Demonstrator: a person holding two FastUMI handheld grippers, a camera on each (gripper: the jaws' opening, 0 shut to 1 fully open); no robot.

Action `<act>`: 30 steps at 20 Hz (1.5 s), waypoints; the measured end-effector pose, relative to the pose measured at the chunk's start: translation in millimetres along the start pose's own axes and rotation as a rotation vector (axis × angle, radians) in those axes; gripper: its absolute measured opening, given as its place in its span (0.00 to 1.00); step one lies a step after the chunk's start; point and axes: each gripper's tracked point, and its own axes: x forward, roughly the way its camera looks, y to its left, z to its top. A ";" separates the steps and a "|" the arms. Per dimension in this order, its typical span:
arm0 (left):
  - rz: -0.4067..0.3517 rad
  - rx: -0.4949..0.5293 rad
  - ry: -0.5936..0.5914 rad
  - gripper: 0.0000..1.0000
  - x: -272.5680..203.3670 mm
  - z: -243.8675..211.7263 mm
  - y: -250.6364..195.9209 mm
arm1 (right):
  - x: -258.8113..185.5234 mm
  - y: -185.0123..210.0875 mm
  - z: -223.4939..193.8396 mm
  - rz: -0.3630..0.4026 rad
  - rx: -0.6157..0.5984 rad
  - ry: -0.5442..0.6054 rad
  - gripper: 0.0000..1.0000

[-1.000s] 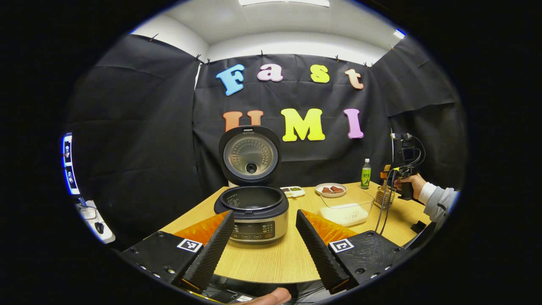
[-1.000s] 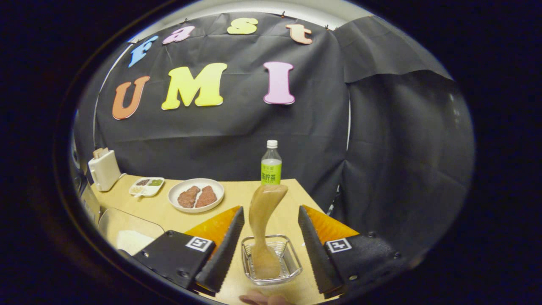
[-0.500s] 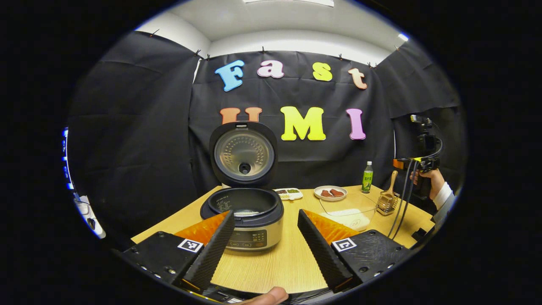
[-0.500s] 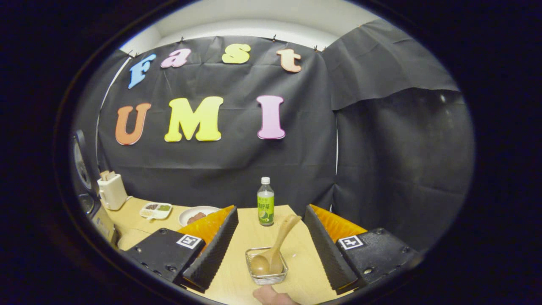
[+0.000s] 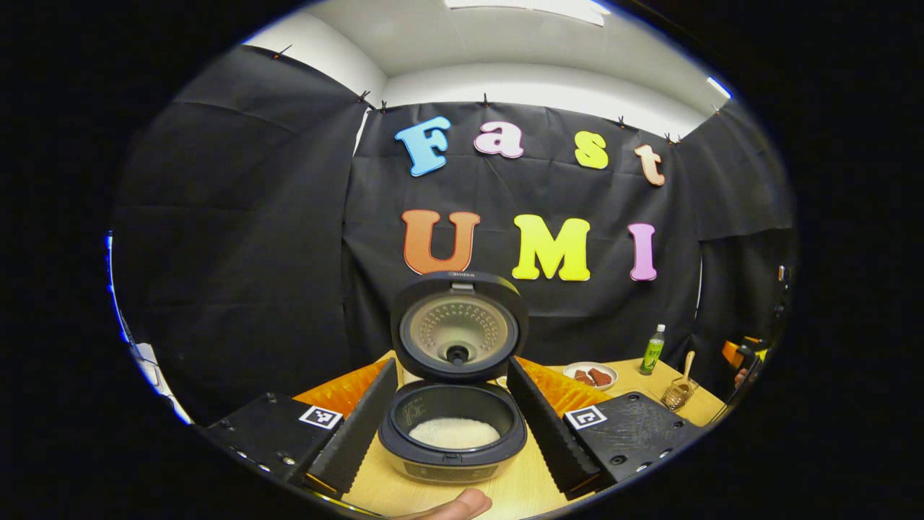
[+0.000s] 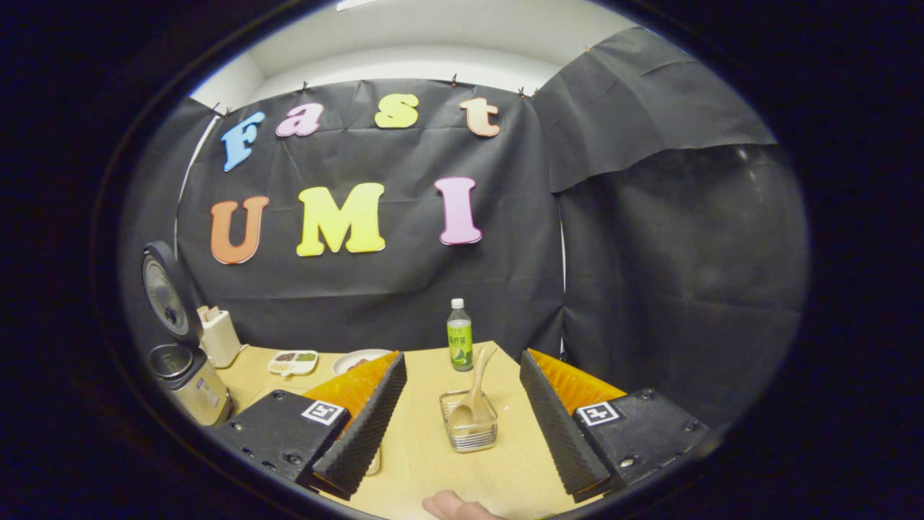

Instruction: Close the left gripper, press the button to open the rice cooker; take a wooden spoon from the chopstick holder with the right hand, scoop a spoonful of rice and pour it into the rice cooker, then put the wooden spoon back into the chopstick holder.

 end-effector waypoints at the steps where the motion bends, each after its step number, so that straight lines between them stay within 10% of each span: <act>1: 0.000 0.005 -0.018 0.94 9.7 12.3 1.0 | -6.2 2.9 -4.4 0.007 -0.004 0.005 1.00; 19: -0.073 -0.047 0.077 0.94 230.5 50.0 -38.6 | -88.3 -6.5 -27.9 0.169 0.003 -0.017 1.00; 30: 0.058 0.080 0.232 0.98 218.9 7.4 -19.8 | -104.3 -9.1 -29.5 0.189 0.012 -0.023 1.00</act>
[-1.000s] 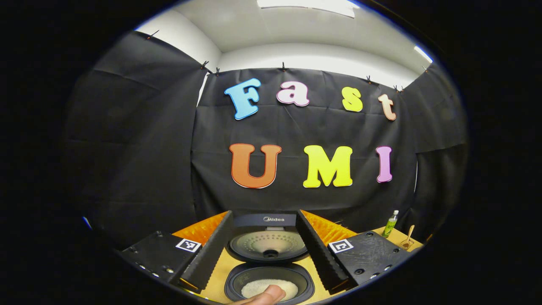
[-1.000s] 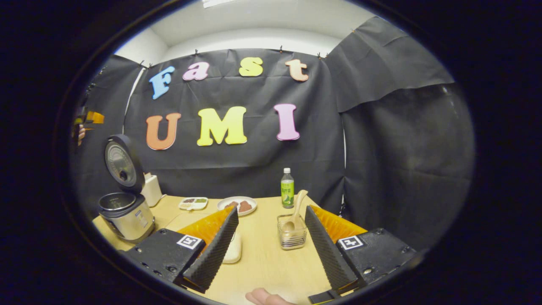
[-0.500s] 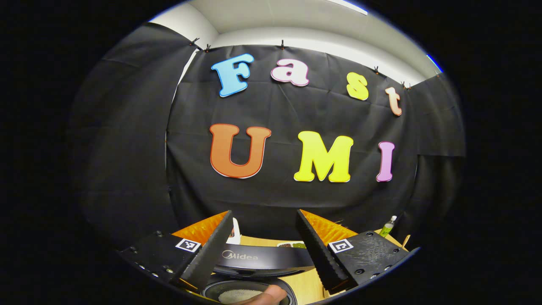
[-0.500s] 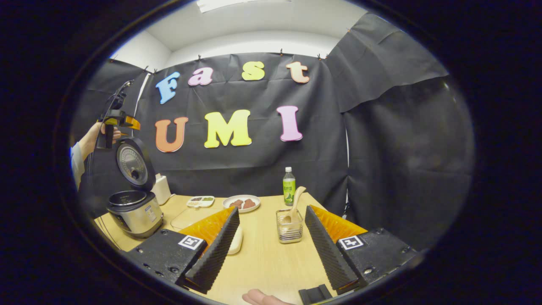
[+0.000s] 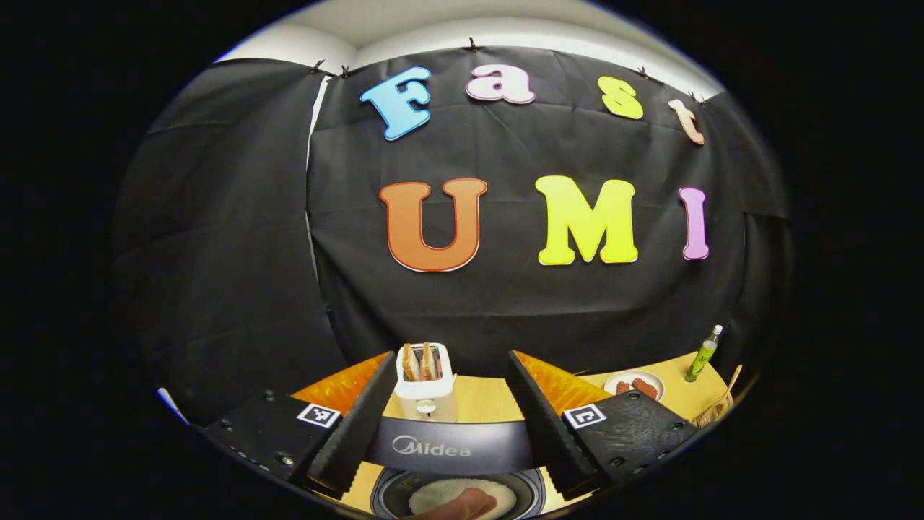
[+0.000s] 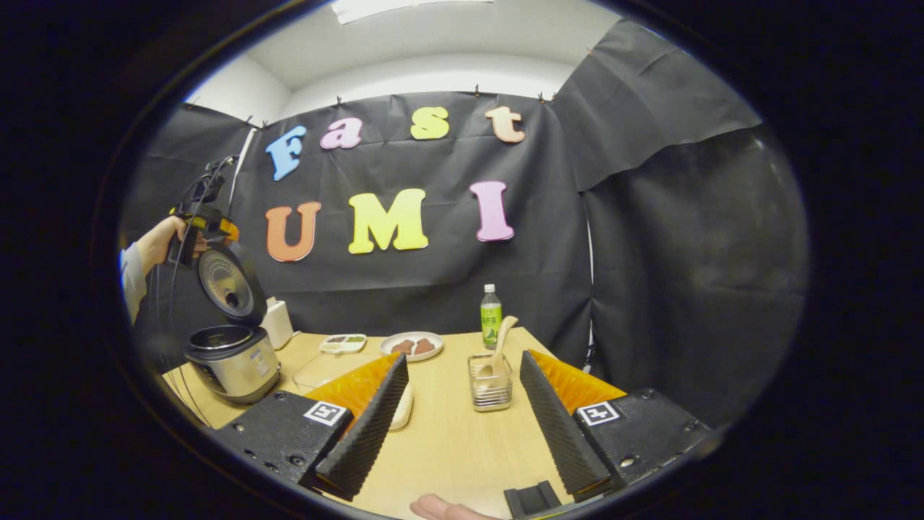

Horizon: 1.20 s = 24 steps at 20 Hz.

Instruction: Close the left gripper, press the button to open the rice cooker; take a wooden spoon from the chopstick holder with the right hand, scoop a spoonful of rice and pour it into the rice cooker, then put the wooden spoon back into the chopstick holder.

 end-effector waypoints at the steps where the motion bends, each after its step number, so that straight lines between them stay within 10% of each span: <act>1: -0.001 0.004 0.005 0.98 -4.7 -2.2 0.6 | -2.7 3.3 0.5 0.008 -0.002 -0.001 1.00; 24: -0.080 -0.005 0.137 0.99 -83.5 -169.6 -8.4 | -60.7 46.0 32.4 0.041 -0.044 -0.057 1.00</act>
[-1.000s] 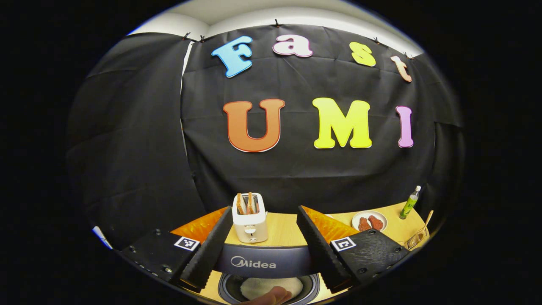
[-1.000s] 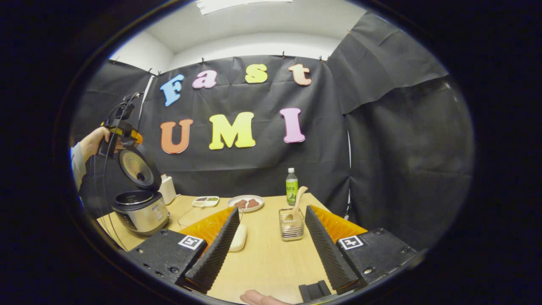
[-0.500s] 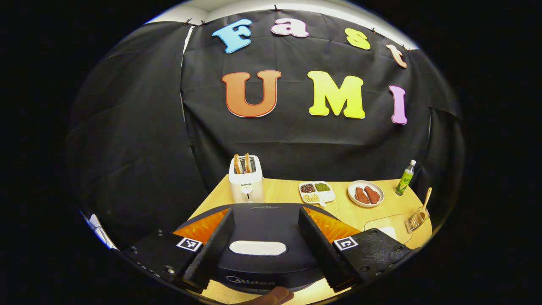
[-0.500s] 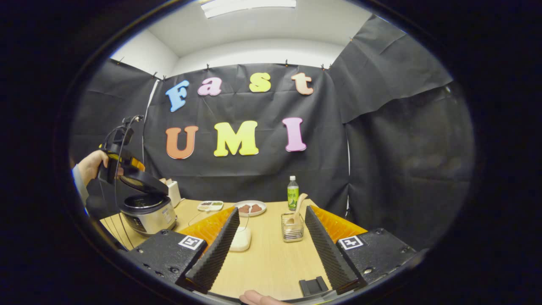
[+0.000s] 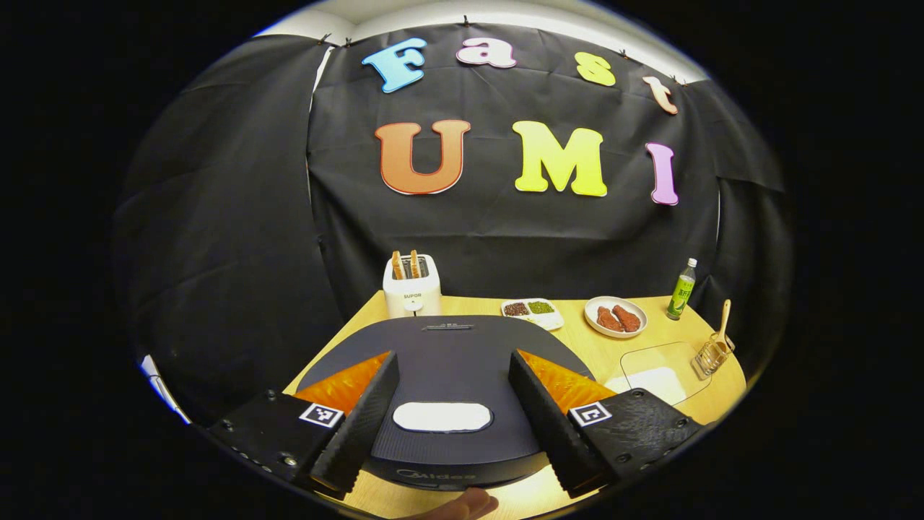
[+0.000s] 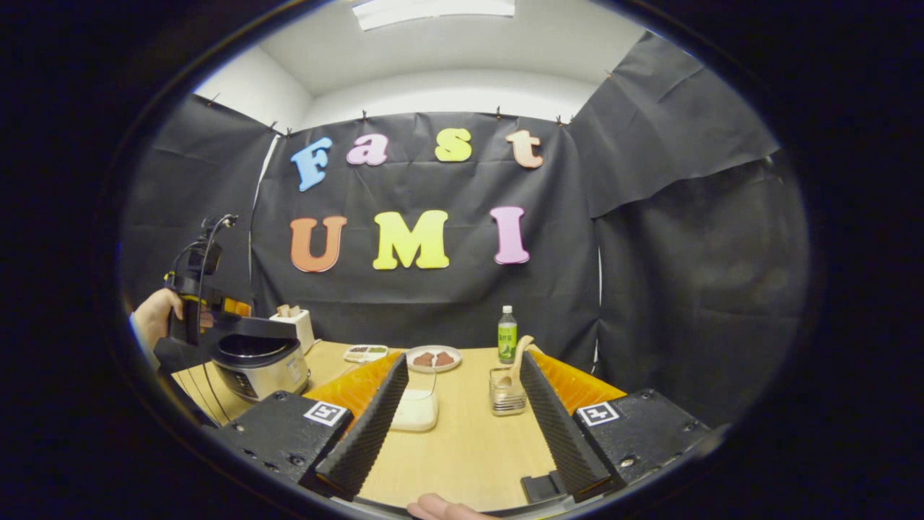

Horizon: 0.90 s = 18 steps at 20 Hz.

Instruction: Close the left gripper, press the button to open the rice cooker; take a wooden spoon from the chopstick holder with the right hand, scoop a spoonful of rice and pour it into the rice cooker, then put the wooden spoon back into the chopstick holder.

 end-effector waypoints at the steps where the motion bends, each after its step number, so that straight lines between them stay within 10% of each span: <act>1: -0.002 0.002 0.007 0.99 -1.2 -5.0 -0.6 | -0.1 3.9 -0.9 0.009 0.000 0.004 1.00; 10: -0.024 0.004 0.146 0.99 -20.9 -46.6 -2.9 | -9.0 8.2 7.7 0.003 -0.021 -0.014 1.00; 18: -0.022 -0.002 -0.024 0.99 -38.0 -53.7 -0.7 | -8.8 8.3 7.4 0.010 -0.021 -0.005 1.00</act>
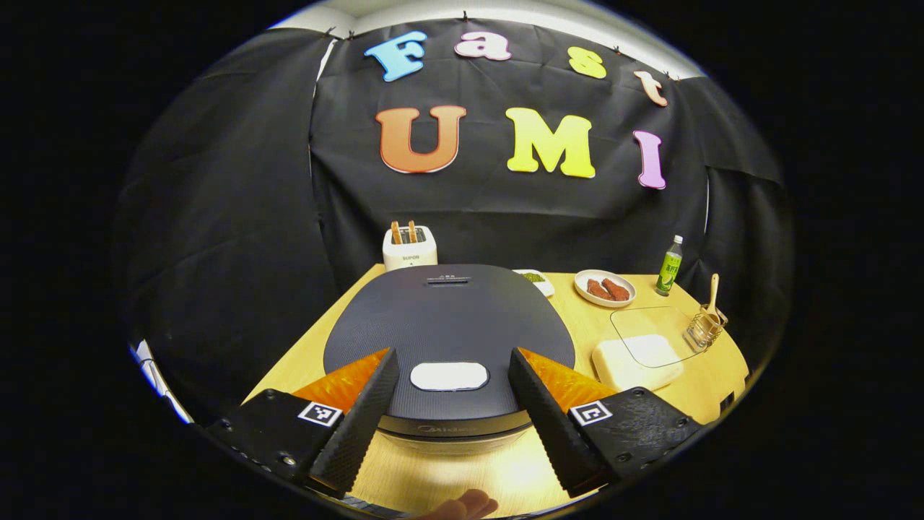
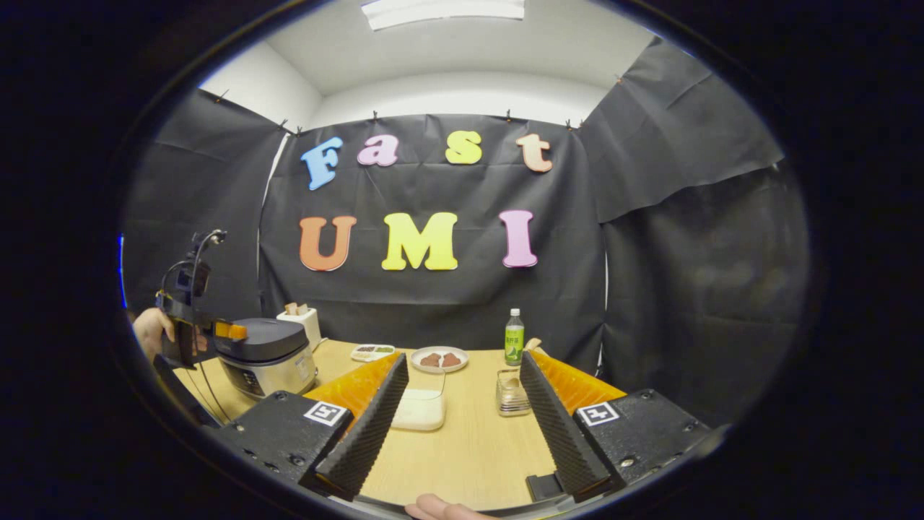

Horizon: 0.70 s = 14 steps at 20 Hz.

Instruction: Close the left gripper, press the button to open the rice cooker; take a wooden spoon from the chopstick holder with the right hand, scoop a spoonful of rice and pour it into the rice cooker, then put the wooden spoon back into the chopstick holder.

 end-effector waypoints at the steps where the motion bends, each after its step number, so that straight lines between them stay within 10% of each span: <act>1: 0.003 -0.004 -0.028 1.00 0.6 0.5 0.0 | -0.3 1.0 -0.7 0.001 0.003 0.003 1.00; 14: 0.017 -0.019 -0.169 0.99 5.1 -4.1 1.2 | 1.5 11.9 -1.0 0.016 -0.021 0.004 1.00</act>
